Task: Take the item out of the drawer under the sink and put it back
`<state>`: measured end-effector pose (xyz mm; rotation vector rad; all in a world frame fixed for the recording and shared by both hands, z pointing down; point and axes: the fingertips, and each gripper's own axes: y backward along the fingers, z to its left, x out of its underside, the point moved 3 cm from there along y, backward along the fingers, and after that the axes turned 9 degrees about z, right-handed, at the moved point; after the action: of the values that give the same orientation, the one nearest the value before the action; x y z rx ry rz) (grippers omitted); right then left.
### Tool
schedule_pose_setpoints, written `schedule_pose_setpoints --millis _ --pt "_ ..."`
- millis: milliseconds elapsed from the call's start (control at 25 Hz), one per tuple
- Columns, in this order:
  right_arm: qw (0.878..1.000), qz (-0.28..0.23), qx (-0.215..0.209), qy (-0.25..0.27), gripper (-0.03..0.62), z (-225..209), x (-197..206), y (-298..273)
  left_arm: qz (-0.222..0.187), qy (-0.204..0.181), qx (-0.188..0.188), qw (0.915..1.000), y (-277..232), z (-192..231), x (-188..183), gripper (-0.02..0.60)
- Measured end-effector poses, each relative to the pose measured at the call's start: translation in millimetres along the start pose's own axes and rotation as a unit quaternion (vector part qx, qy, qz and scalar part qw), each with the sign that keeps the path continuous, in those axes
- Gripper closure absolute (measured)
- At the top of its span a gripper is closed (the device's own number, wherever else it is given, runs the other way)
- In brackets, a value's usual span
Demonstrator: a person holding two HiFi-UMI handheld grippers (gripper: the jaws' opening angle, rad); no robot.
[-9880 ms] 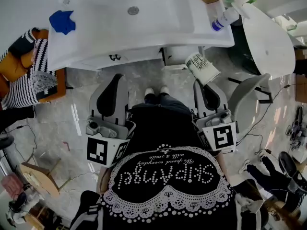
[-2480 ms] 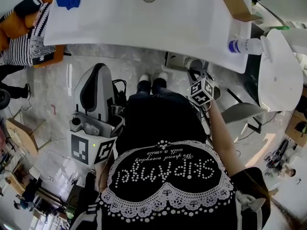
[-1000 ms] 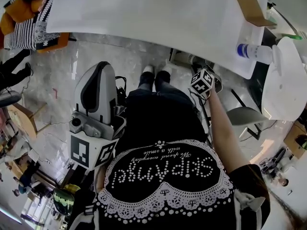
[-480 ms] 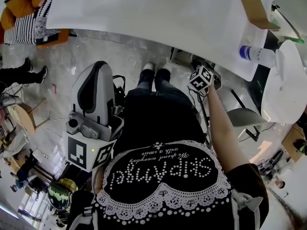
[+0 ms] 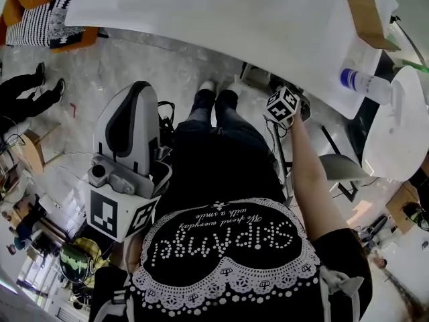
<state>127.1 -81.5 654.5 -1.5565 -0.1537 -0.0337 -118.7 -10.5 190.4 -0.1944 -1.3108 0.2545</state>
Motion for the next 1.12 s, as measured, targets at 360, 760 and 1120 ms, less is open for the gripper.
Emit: schedule_pose_setpoints --millis 360,760,1120 --pt "0.999 0.008 -0.014 0.032 0.569 -1.0 -6.8 -8.9 0.011 0.004 0.001 0.9999 -1.5 0.2 2.9 0.577" --pt "0.999 -0.02 -0.024 -0.022 0.568 -1.8 -7.5 -3.2 0.013 0.004 0.014 0.9998 -3.3 -3.1 4.7 0.577" --pt "0.998 -0.029 -0.035 -0.053 0.566 1.5 -11.5 1.3 0.01 0.007 0.019 0.9997 2.0 1.0 6.2 0.577"
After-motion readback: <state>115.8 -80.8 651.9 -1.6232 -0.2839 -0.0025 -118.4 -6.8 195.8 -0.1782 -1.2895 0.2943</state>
